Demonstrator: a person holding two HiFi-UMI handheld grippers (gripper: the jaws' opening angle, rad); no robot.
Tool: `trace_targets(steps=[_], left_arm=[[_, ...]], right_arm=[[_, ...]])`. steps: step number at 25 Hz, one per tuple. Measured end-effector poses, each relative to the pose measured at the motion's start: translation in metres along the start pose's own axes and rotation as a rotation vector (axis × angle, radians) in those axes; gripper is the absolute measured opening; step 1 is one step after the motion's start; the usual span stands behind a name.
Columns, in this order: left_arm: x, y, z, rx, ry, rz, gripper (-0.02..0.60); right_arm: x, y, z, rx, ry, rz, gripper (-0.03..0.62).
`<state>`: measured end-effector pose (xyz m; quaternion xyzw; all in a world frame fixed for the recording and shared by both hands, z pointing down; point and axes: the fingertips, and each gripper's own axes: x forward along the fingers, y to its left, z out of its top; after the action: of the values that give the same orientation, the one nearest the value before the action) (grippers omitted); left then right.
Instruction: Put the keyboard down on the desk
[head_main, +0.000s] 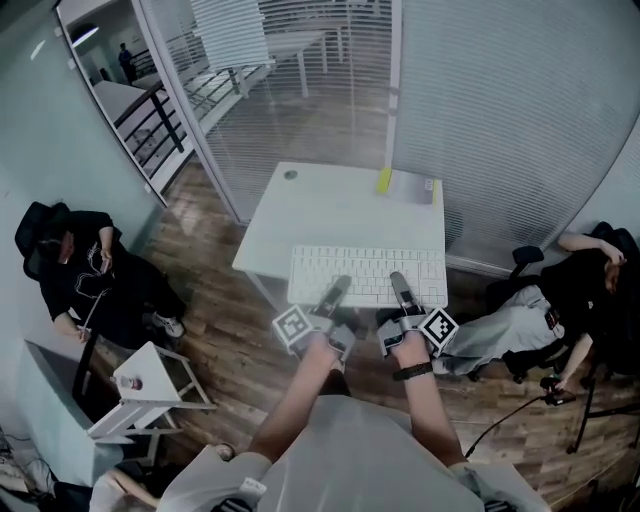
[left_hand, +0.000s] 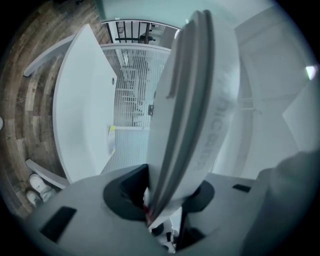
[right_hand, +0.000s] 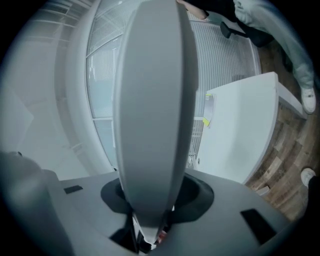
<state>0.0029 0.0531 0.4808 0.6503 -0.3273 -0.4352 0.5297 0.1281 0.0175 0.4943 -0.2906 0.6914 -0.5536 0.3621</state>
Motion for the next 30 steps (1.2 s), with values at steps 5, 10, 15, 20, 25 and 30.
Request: trace_targets(steps=[5,10,15,20,25,30], left_arm=[[0.037,0.011,0.032,-0.048,0.0,-0.011,0.137],[0.074,0.026,0.067,-0.047,0.002,-0.013,0.137],[0.1,0.04,0.108,-0.059,0.002,0.0,0.137],[0.114,0.06,0.152,-0.05,0.023,-0.017,0.137],[0.129,0.082,0.165,-0.042,0.054,0.016,0.137],[0.135,0.097,0.164,-0.02,0.109,0.038,0.137]], right_arm=[[0.045,-0.007,0.013,-0.025,-0.008,-0.016,0.144],[0.093,-0.021,0.028,-0.006,-0.025,-0.018,0.144],[0.143,-0.036,0.03,-0.007,-0.01,0.005,0.138],[0.188,-0.054,0.018,-0.034,0.002,-0.001,0.14],[0.203,-0.076,0.024,-0.045,-0.013,-0.005,0.143],[0.198,-0.099,0.025,-0.002,-0.043,-0.069,0.138]])
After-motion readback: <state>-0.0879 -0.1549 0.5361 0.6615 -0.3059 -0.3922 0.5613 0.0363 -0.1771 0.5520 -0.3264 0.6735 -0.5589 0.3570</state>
